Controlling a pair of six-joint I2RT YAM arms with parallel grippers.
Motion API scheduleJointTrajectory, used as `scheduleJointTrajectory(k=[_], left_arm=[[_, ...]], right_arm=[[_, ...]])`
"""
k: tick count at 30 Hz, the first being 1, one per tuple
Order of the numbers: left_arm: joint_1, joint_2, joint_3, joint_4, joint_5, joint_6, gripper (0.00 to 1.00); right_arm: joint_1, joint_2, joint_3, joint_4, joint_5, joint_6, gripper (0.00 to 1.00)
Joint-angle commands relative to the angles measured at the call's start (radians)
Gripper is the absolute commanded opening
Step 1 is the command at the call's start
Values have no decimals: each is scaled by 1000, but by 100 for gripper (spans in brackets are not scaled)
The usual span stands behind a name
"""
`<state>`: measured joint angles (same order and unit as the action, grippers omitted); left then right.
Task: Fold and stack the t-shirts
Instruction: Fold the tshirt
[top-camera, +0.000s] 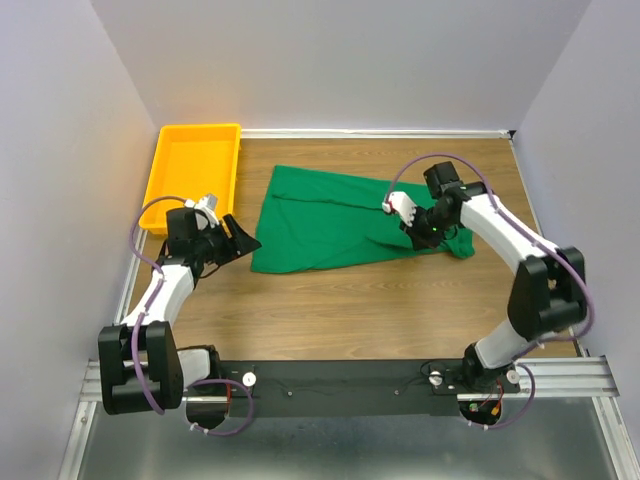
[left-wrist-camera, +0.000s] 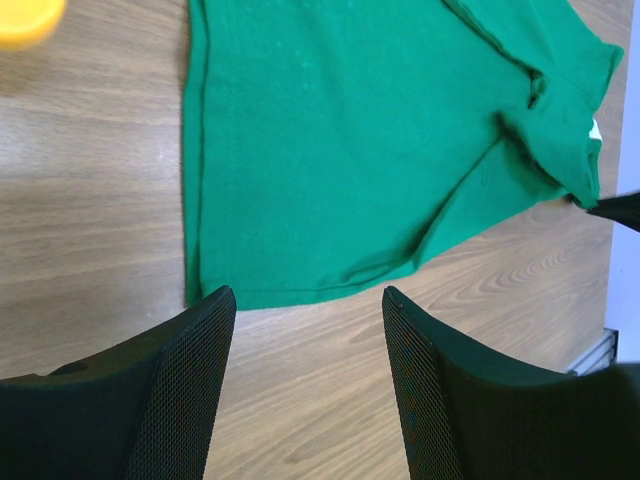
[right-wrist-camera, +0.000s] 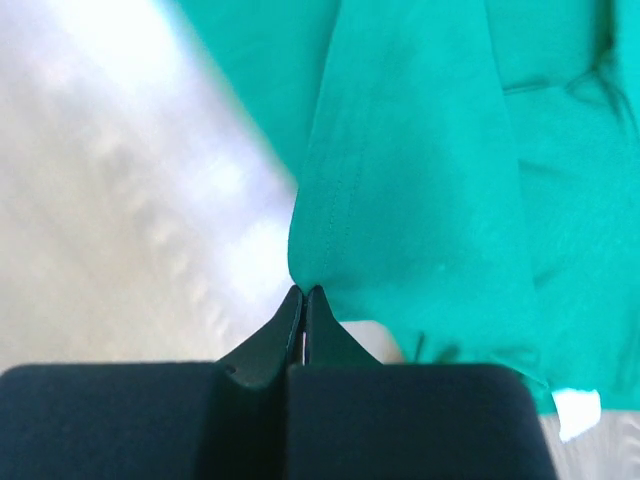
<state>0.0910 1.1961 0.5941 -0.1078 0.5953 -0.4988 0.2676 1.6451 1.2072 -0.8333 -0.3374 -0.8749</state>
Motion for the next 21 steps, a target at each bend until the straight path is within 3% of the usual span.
scheduleJointTrajectory(k=[1, 5, 10, 18, 21], left_arm=[[-26, -32, -10, -69, -11, -32, 68], [-62, -9, -17, -156, -73, -76, 66], [-79, 11, -14, -225, -150, -127, 66], [-86, 26, 26, -296, -264, -207, 66], [-86, 26, 26, -317, -293, -237, 68]], right_arm=[[7, -170, -14, -374, -133, -287, 0], [7, -273, -95, -556, -163, -387, 1], [65, -373, -179, -556, -192, -325, 1], [185, -353, -64, -556, -495, -115, 1], [186, -370, -90, -556, -451, -128, 1]])
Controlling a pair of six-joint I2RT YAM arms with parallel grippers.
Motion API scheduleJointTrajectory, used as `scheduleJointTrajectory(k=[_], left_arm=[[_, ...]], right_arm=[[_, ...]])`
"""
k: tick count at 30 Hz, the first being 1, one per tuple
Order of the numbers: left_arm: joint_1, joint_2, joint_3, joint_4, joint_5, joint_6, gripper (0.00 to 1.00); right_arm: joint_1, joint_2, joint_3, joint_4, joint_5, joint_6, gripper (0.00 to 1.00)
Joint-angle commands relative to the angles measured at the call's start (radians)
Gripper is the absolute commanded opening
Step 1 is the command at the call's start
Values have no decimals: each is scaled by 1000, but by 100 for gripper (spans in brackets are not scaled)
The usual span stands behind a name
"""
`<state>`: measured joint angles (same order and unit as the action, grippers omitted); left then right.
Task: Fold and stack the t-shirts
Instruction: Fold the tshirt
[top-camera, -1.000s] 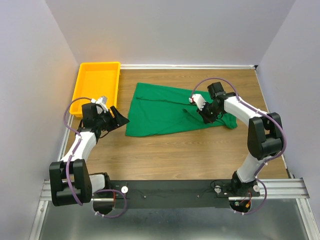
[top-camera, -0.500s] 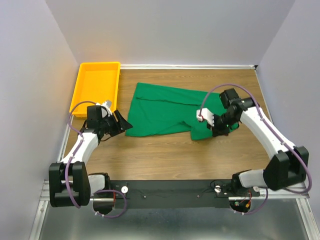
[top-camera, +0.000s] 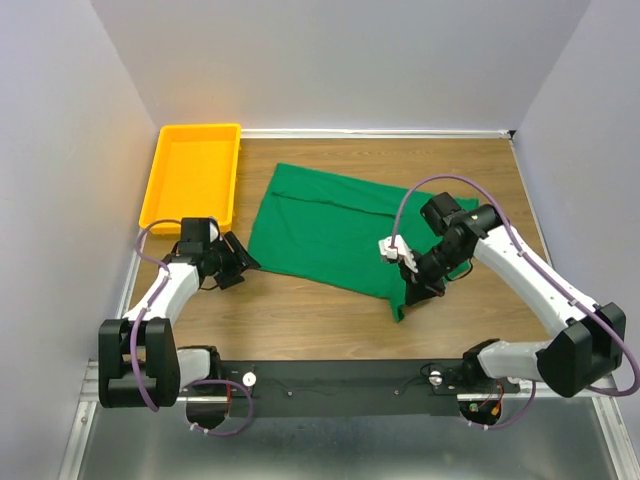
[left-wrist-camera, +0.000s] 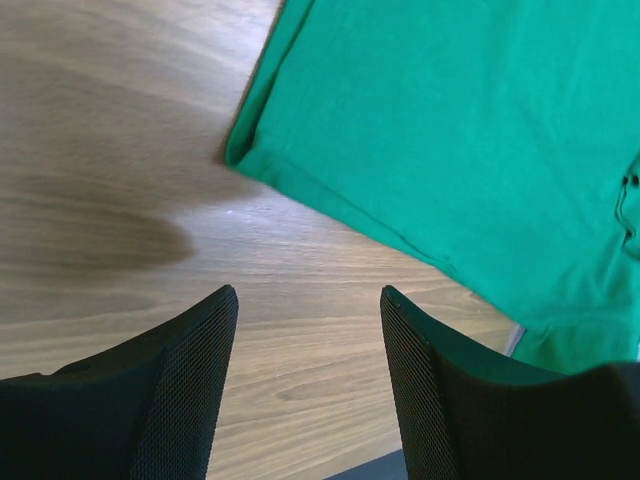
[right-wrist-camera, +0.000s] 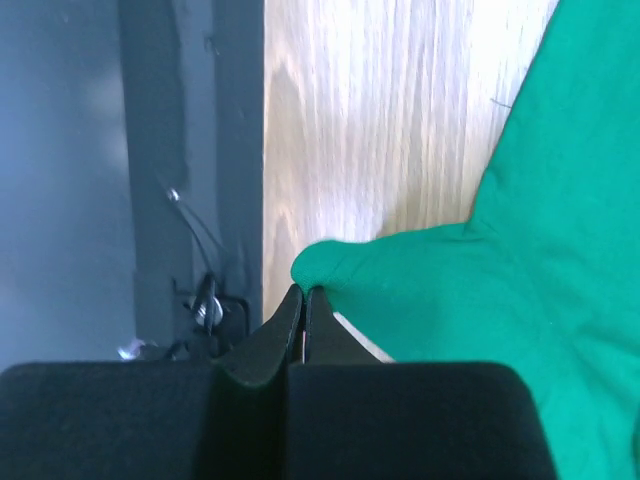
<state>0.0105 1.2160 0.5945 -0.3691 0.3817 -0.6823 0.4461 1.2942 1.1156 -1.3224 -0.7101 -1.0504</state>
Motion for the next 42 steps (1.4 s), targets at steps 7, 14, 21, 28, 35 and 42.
scheduleJointTrajectory(k=[7, 14, 21, 28, 35, 42], left_arm=[[-7, 28, 25, -83, -142, -108, 69], [-9, 91, 77, -64, -224, -117, 69], [-7, 261, 203, -42, -285, -68, 64], [-46, 349, 218, -14, -293, -54, 35], [-61, 356, 231, 7, -225, -13, 0], [-61, 237, 272, -62, -265, -3, 0]], right_arm=[[6, -98, -172, -66, 136, -17, 1], [6, -92, -223, -14, 193, 27, 0], [8, -52, -234, 75, 250, 110, 0], [-4, -67, -238, 94, 262, 130, 1], [-64, -95, -232, 95, 311, 112, 0], [-115, -133, -191, 92, 362, 110, 1]])
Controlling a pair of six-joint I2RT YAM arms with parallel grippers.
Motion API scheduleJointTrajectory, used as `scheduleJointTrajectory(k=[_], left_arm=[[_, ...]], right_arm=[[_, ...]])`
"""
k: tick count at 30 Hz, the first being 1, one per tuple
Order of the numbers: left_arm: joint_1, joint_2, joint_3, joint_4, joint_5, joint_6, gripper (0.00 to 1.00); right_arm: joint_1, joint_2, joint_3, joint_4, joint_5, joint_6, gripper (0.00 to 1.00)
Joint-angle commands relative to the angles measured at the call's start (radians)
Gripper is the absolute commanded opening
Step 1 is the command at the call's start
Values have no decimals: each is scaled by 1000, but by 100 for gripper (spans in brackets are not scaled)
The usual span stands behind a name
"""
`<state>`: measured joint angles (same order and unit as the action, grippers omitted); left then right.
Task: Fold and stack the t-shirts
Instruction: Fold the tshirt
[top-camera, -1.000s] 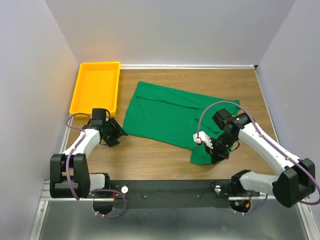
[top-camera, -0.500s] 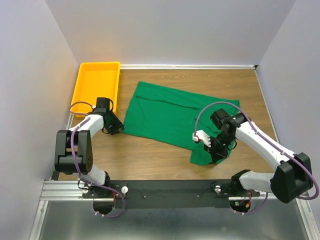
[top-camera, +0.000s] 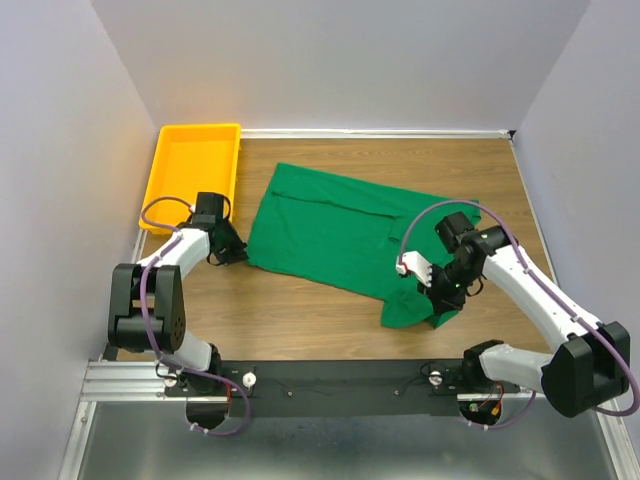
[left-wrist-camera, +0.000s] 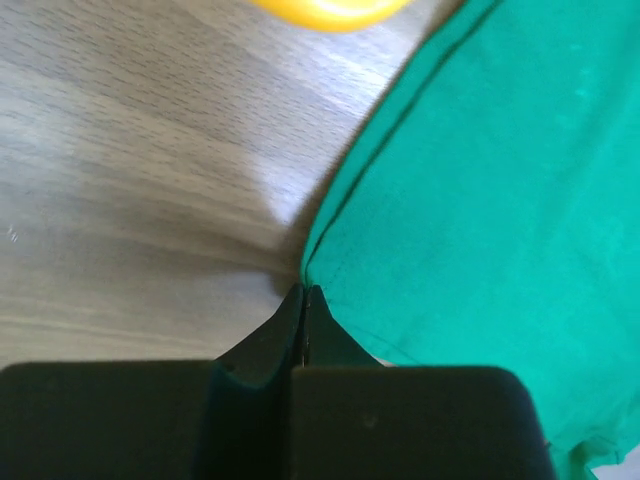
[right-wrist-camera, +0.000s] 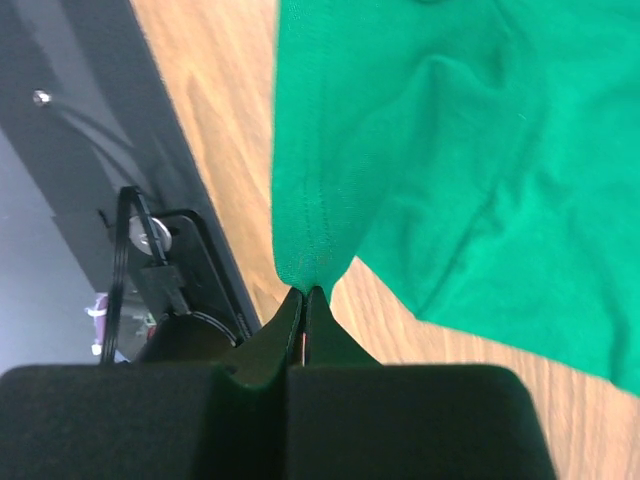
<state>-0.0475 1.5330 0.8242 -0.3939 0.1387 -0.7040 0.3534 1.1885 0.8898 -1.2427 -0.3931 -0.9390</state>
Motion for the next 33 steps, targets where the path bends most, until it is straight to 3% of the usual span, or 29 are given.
scheduleJointTrajectory(k=[1, 9, 18, 23, 25, 28, 33], left_arm=[[-3, -89, 49, -49, -21, 18, 0], [0, -120, 107, -86, -11, 38, 0], [0, -85, 121, -80, 21, 74, 0], [0, -68, 116, -63, 41, 89, 0], [0, -62, 119, -62, 38, 95, 0], [1, -50, 130, -65, 19, 110, 0], [5, -27, 147, -63, 19, 127, 0]], right_arm=[[-30, -29, 58, 6, 39, -1, 1], [-34, -6, 43, -87, -47, -121, 1], [1, 169, 24, -143, -18, -250, 1], [192, 229, 18, -126, -29, -210, 14], [255, 244, 26, -115, -32, -196, 27], [259, 273, 99, -84, -65, -155, 42], [159, 321, 241, 70, -75, 47, 46]])
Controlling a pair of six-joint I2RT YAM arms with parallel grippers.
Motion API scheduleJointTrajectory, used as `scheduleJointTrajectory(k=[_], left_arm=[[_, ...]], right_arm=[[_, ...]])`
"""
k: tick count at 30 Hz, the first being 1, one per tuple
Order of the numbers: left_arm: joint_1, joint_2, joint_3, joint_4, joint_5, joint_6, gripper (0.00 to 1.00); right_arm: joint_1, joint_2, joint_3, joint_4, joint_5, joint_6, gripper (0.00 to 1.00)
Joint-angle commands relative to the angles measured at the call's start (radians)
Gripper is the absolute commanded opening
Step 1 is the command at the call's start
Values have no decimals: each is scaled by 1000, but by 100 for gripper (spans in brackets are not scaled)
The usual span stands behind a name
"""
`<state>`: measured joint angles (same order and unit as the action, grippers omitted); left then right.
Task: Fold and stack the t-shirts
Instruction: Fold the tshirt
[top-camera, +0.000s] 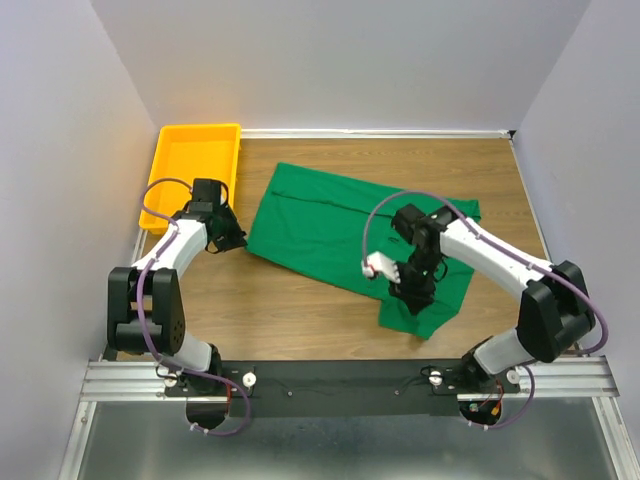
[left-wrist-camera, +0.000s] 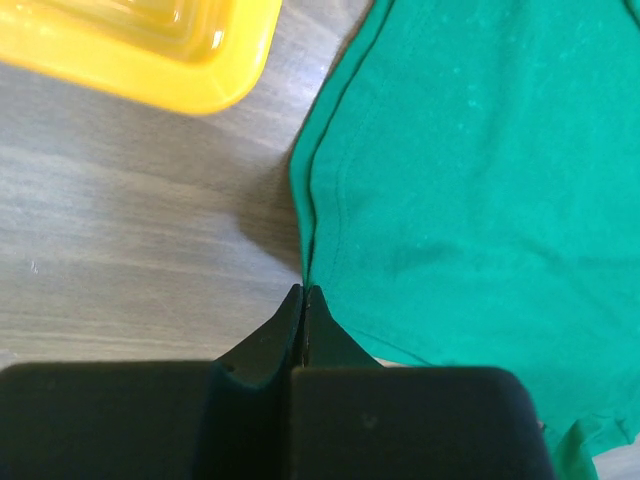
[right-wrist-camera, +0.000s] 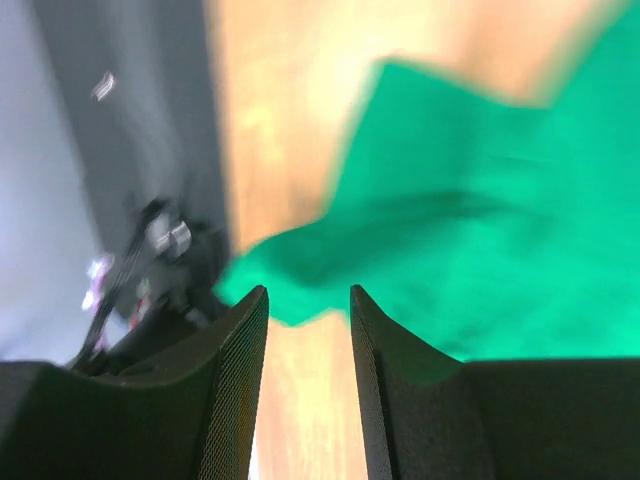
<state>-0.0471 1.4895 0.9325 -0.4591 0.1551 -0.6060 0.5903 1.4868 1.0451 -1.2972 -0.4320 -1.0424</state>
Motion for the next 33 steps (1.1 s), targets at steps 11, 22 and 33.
scheduleJointTrajectory(k=[11, 22, 33], left_arm=[[4, 25, 36, 28, 32, 51, 0], [4, 35, 8, 76, 67, 34, 0], [4, 29, 8, 79, 55, -1, 0]], right_arm=[[-848, 188, 177, 620, 156, 814, 65], [-899, 605, 444, 737, 147, 1196, 71], [-900, 789, 642, 736, 110, 1210, 8]])
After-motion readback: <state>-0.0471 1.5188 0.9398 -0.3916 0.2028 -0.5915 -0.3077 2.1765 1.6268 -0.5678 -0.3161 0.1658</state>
